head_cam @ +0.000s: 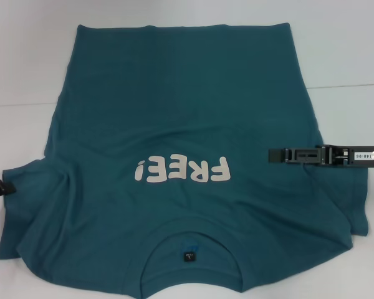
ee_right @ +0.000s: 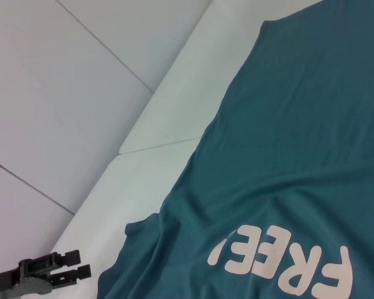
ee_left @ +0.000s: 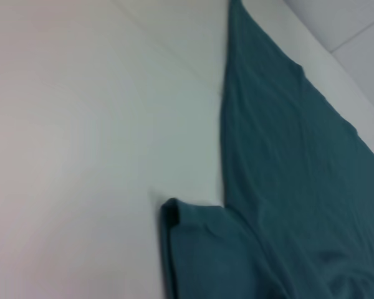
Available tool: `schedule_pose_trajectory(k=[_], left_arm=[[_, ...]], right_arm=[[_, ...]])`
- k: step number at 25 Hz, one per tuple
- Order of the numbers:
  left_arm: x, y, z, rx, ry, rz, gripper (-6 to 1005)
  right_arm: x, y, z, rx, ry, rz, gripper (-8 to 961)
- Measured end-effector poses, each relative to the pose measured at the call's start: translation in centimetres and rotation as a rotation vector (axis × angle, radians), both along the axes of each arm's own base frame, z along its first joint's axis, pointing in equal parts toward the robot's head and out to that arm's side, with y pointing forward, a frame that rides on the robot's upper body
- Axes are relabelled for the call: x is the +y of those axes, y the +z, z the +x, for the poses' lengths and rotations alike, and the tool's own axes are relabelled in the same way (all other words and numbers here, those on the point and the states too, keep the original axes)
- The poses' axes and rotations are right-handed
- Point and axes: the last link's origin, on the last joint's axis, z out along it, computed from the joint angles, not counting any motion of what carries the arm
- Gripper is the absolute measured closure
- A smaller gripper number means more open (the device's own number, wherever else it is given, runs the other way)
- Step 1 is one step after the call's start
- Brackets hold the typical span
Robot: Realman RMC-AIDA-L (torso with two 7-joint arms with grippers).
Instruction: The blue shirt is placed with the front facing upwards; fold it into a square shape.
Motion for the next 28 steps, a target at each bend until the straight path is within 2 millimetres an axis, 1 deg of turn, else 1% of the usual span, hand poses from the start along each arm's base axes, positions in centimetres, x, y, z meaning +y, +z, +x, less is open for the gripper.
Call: schedule_pose_trajectory(k=[6, 28], left_arm=[[0.2, -0.7, -0.2, -0.013, 0.019, -0.006, 177], [0.2, -2.0, -0.2, 0.005, 0.025, -0.043, 186]], right_arm=[[-0.1, 0.0, 0.1, 0.002, -0.002, 0.002, 39], [-0.1, -0.2, 0.0, 0.006, -0.002, 0.000, 39]])
